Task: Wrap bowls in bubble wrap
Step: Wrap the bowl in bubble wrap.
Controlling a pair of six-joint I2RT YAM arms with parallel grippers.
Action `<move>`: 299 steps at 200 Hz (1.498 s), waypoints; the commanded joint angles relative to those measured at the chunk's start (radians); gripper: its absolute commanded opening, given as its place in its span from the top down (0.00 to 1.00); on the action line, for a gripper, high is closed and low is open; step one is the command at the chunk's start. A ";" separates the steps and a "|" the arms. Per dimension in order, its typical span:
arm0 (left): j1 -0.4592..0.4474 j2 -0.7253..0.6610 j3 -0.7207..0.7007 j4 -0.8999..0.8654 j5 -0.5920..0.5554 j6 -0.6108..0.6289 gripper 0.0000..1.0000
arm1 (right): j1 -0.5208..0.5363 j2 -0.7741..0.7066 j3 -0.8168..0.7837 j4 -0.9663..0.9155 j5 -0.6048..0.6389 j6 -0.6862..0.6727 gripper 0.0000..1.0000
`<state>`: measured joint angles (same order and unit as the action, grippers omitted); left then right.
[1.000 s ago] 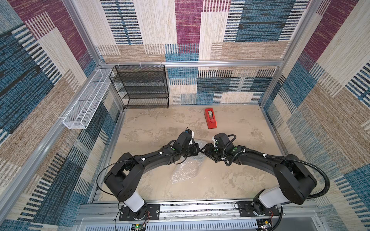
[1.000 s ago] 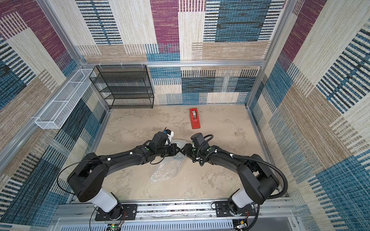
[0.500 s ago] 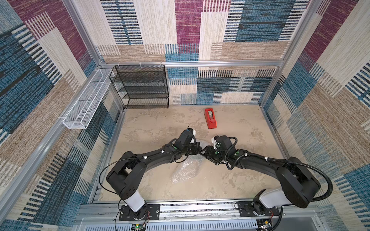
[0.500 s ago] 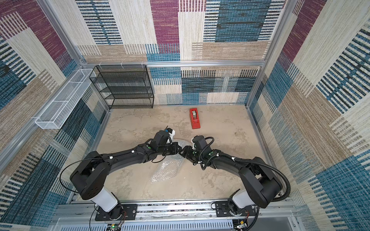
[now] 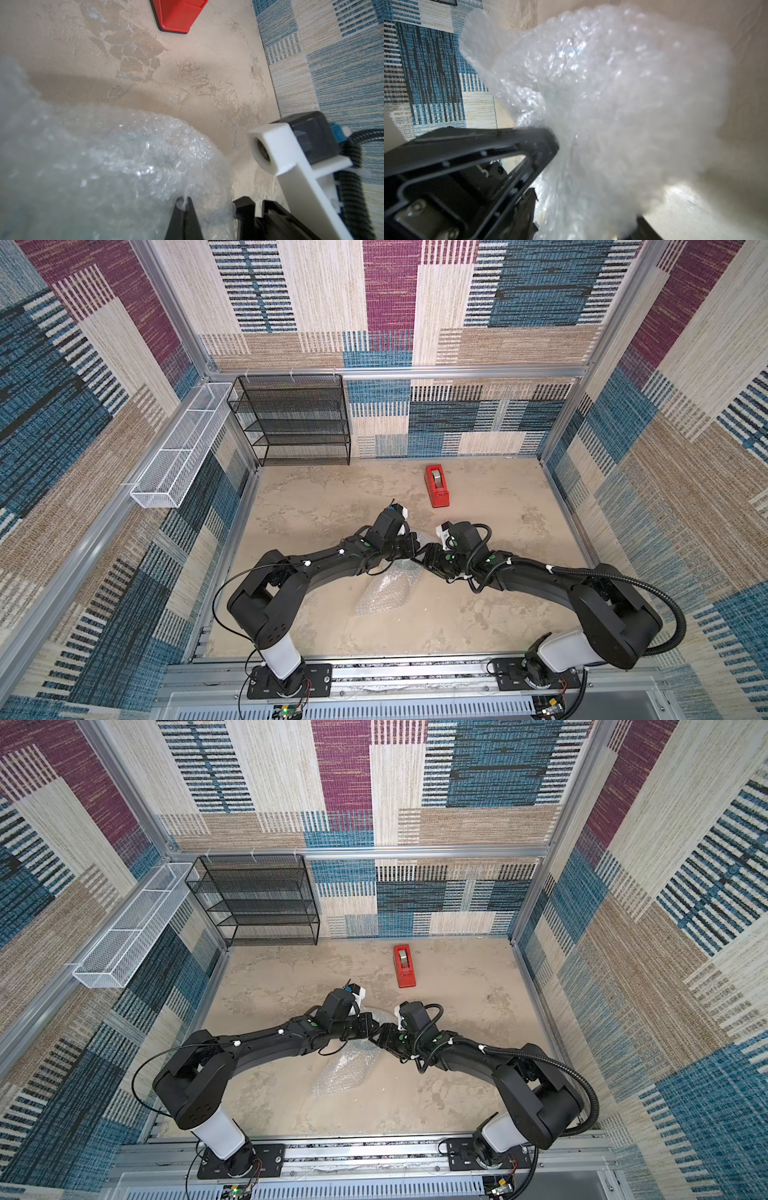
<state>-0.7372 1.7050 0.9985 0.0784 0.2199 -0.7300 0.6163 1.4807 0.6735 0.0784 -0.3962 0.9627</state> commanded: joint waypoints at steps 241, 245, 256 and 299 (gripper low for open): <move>-0.044 0.068 0.026 0.011 0.058 -0.106 1.00 | 0.012 0.108 0.007 0.323 0.047 0.051 0.52; -0.044 0.068 0.026 0.009 0.056 -0.106 1.00 | 0.013 0.110 0.010 0.320 0.047 0.050 0.53; -0.044 0.068 0.028 0.007 0.056 -0.104 1.00 | 0.016 0.114 0.021 0.301 0.054 0.050 0.57; -0.044 0.071 0.042 -0.001 0.064 -0.096 1.00 | 0.022 0.131 0.033 0.285 0.063 0.046 0.68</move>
<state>-0.7673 1.7687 1.0313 0.1165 0.1497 -0.8154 0.6334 1.6062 0.6834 0.2039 -0.3347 1.0134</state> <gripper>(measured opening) 0.051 0.346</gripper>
